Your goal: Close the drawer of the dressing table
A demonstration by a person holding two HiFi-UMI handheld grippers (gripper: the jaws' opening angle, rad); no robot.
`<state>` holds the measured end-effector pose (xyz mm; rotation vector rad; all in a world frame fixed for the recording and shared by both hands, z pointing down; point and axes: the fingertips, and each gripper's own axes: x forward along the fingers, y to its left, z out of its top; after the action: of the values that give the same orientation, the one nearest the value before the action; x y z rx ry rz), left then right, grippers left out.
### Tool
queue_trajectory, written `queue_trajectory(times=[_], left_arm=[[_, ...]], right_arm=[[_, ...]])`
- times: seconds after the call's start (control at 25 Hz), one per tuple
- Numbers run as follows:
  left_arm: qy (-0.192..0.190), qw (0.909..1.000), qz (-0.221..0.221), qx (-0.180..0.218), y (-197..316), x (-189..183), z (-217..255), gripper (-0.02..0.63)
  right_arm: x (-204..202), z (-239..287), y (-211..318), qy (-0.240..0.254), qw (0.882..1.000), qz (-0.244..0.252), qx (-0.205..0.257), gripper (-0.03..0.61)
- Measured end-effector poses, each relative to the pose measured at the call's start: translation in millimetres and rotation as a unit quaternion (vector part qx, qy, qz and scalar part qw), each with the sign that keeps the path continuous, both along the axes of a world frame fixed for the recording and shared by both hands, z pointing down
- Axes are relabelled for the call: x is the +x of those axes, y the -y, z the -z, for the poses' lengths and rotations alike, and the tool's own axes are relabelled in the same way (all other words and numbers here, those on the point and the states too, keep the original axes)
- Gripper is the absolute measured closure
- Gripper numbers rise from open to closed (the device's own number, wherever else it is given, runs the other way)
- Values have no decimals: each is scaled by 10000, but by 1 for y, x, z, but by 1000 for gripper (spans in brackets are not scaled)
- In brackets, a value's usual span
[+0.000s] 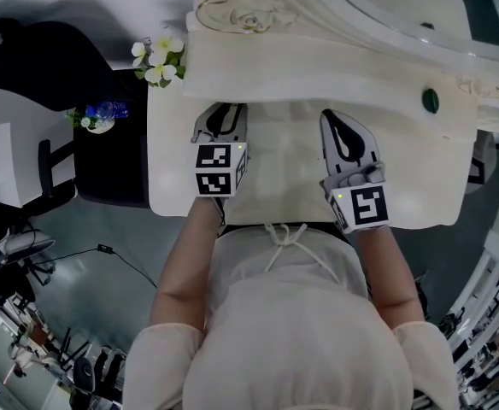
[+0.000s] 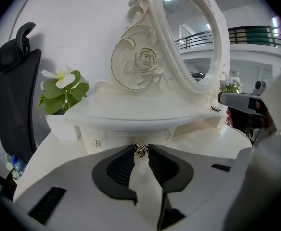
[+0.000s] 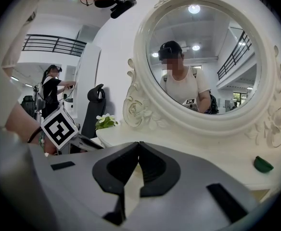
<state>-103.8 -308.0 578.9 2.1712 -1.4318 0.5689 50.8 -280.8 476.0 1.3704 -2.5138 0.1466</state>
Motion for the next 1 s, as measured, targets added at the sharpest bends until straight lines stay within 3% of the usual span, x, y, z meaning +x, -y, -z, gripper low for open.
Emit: queue_trajectory(times=[0.4, 0.56, 0.68, 0.8, 1.0], left_arm=[[-31, 10000, -78, -7, 2, 1, 0, 508], [-216, 9998, -36, 43, -2, 3, 5, 493], [-192, 9997, -81, 135, -8, 3, 13, 455], [-215, 9994, -113, 237, -17, 6, 25, 376], [-223, 9987, -193, 425, -37, 12, 54, 353]], right_arm=[[-1, 5, 7, 21, 10000, -70, 13, 572], [2, 10, 2, 62, 9999, -101, 5, 572], [9, 13, -4, 116, 9998, -171, -21, 572], [17, 18, -11, 152, 9996, -235, 3, 572], [20, 27, -23, 112, 9998, -168, 76, 572]])
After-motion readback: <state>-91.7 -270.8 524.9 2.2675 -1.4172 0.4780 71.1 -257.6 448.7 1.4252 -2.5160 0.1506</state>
